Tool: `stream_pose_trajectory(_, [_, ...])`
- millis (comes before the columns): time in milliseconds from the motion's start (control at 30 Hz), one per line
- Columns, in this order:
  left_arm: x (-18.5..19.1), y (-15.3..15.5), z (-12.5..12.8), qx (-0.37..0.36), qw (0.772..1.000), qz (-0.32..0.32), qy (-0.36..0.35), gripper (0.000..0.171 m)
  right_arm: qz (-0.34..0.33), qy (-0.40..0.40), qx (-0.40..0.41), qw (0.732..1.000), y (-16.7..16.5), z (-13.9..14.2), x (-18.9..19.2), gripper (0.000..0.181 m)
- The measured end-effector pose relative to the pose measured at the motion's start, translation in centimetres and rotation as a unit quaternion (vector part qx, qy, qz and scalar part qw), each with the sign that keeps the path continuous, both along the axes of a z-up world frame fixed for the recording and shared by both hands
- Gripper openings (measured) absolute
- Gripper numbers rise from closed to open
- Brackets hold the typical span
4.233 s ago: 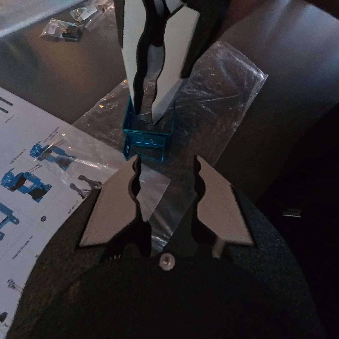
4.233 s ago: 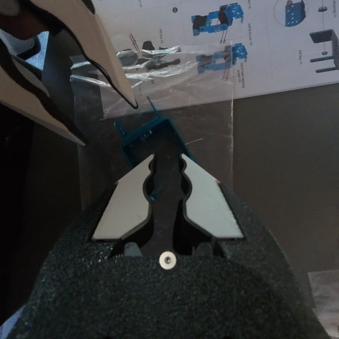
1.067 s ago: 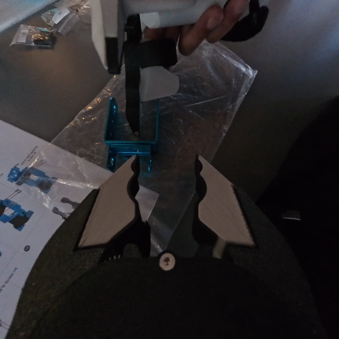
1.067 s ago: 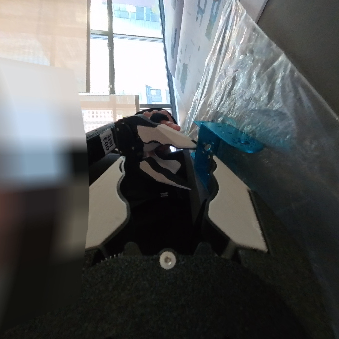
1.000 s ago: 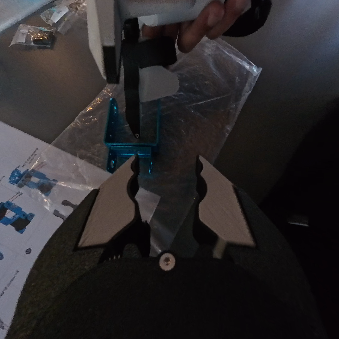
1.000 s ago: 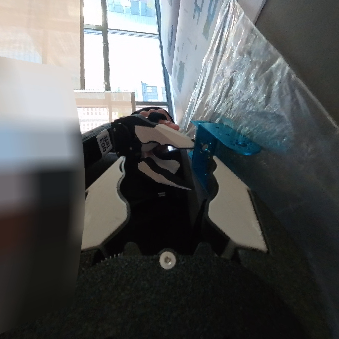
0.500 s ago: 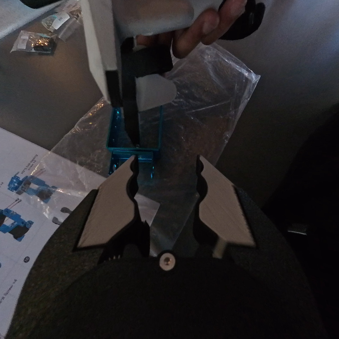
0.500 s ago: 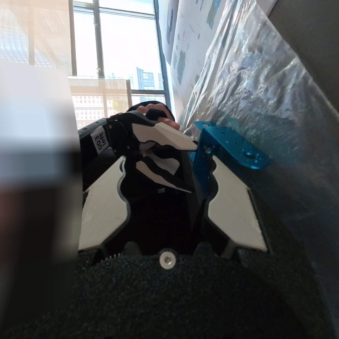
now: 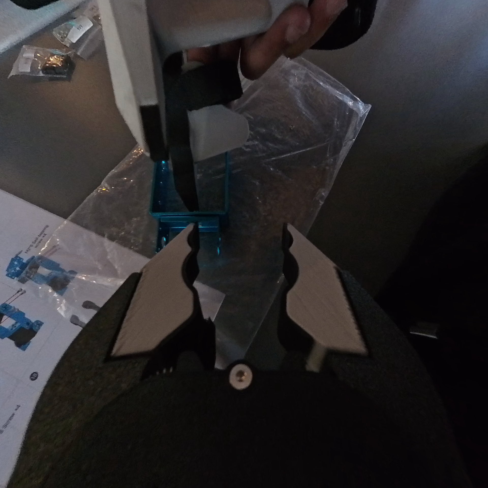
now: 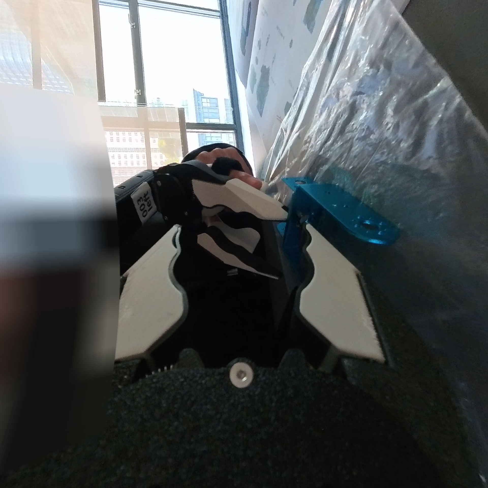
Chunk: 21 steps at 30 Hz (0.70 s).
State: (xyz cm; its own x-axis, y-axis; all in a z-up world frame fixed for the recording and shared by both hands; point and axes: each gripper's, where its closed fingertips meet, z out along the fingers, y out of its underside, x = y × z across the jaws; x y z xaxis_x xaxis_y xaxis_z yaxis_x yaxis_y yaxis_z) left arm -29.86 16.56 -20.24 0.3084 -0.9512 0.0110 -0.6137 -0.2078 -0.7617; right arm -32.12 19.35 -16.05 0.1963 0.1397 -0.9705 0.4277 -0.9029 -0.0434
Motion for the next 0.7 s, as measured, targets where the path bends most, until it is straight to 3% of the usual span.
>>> stream_pose_trajectory(700, [0.21,-0.33,-0.01,0.002,1.000,-0.005,0.002,0.062,0.000,0.000,-0.003,1.000,-0.47,0.32,0.25,0.092])
